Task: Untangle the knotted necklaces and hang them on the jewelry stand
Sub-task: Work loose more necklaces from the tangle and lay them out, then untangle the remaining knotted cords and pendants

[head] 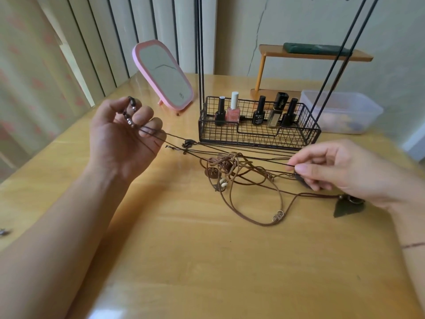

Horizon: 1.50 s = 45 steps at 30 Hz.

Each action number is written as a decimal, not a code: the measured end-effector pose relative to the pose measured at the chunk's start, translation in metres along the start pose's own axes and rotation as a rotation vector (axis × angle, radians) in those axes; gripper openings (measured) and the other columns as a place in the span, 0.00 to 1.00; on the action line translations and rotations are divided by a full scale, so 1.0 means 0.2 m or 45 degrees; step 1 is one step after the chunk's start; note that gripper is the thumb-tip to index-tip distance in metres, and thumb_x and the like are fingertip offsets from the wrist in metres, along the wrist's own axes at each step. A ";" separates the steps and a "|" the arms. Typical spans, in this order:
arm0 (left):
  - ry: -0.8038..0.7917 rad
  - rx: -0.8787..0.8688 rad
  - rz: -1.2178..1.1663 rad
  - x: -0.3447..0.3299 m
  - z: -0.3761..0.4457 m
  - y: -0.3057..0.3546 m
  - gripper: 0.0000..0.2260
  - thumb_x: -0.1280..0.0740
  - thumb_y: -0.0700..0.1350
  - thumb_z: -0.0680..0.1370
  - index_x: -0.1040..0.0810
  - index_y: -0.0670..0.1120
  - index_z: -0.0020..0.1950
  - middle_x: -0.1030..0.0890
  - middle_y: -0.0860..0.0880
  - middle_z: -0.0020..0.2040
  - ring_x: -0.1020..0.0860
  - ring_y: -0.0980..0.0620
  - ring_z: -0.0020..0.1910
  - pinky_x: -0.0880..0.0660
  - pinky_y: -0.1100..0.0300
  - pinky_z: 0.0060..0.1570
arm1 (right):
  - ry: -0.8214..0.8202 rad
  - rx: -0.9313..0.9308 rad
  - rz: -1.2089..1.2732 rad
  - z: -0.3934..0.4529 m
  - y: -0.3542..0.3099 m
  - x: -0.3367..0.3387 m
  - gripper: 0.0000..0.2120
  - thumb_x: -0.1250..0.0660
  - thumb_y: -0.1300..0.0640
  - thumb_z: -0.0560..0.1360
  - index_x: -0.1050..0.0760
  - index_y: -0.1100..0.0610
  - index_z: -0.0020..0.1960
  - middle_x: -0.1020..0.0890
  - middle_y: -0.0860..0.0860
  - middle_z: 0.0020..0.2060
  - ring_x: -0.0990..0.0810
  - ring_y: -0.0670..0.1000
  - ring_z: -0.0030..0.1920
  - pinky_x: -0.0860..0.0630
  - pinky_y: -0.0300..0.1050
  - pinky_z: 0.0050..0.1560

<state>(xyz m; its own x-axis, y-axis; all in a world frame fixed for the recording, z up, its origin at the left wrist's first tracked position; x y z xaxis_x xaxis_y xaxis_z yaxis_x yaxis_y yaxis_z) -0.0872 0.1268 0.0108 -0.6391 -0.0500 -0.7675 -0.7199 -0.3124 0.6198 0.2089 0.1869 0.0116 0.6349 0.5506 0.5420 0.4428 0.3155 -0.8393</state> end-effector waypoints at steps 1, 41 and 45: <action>0.005 0.001 -0.010 0.01 0.00 0.00 0.08 0.40 0.46 0.72 0.36 0.49 0.34 0.37 0.54 0.27 0.41 0.56 0.27 0.39 0.65 0.28 | 0.014 0.010 0.020 0.00 0.00 0.00 0.08 0.30 0.49 0.68 0.16 0.45 0.45 0.20 0.54 0.29 0.26 0.52 0.31 0.34 0.46 0.34; 0.483 0.100 2.692 0.22 0.02 0.09 0.07 0.29 0.53 0.75 0.23 0.53 0.49 0.22 0.51 0.45 0.25 0.45 0.45 0.30 0.56 0.40 | -0.626 0.791 -0.470 -0.26 -0.32 -0.70 0.18 0.29 0.56 0.77 0.22 0.57 0.66 0.20 0.48 0.63 0.29 0.45 0.70 0.34 0.38 0.71; 0.581 0.080 2.752 0.24 0.01 0.14 0.10 0.29 0.54 0.76 0.23 0.53 0.53 0.25 0.50 0.46 0.28 0.44 0.45 0.32 0.55 0.41 | -0.459 0.999 -0.743 -0.29 -0.37 -0.73 0.15 0.33 0.52 0.80 0.21 0.55 0.64 0.20 0.47 0.64 0.28 0.46 0.70 0.33 0.40 0.71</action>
<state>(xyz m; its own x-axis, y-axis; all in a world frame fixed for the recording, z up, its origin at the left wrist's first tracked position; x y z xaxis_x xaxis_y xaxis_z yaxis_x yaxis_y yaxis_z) -0.1375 0.1172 -0.0086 -0.1587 -0.3336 0.9292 0.7826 0.5312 0.3244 0.1207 0.0382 -0.0019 0.1701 0.3084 0.9359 0.0023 0.9497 -0.3133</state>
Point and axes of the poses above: each hand's wrist, its own z-axis towards the middle knuckle, its own x-axis out of the back of the hand, y = z × x, the point moved 9 cm from there along z, towards the middle knuckle
